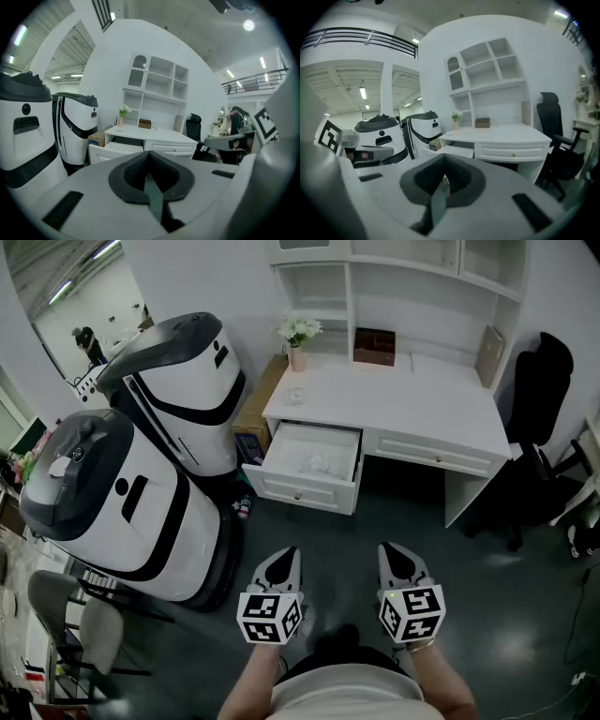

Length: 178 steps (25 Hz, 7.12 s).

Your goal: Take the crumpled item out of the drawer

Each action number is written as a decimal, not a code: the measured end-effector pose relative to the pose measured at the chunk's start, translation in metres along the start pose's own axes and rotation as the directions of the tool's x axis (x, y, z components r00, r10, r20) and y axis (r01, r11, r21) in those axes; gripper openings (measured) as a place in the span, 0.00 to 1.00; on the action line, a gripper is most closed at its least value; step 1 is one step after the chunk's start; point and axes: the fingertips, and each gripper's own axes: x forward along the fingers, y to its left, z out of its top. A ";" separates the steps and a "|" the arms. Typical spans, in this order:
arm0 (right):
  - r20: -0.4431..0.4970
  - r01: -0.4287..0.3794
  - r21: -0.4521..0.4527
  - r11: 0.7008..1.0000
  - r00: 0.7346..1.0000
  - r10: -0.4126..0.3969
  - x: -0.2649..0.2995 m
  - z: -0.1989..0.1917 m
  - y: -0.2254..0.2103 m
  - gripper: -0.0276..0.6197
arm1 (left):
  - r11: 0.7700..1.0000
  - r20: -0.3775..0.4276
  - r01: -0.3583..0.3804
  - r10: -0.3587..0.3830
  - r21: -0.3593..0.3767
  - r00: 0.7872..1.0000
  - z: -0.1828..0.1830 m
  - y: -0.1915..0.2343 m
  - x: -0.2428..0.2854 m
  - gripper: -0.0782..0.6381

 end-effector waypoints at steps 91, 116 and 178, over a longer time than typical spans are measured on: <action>0.083 -0.031 -0.019 0.999 0.996 0.032 0.286 0.138 -0.033 0.26 | 0.999 -0.023 0.001 -0.002 -0.048 1.000 0.090 0.179 0.243 0.10; 0.053 -0.159 -0.092 0.983 0.985 0.164 0.361 0.158 -0.041 0.26 | 0.989 -0.038 -0.115 0.112 -0.088 0.993 0.097 0.216 0.273 0.10; -0.740 -0.631 -0.289 0.720 0.625 0.250 0.539 -0.121 -0.055 0.25 | 0.790 -0.250 -0.559 0.505 -0.253 0.826 0.036 0.257 0.251 0.10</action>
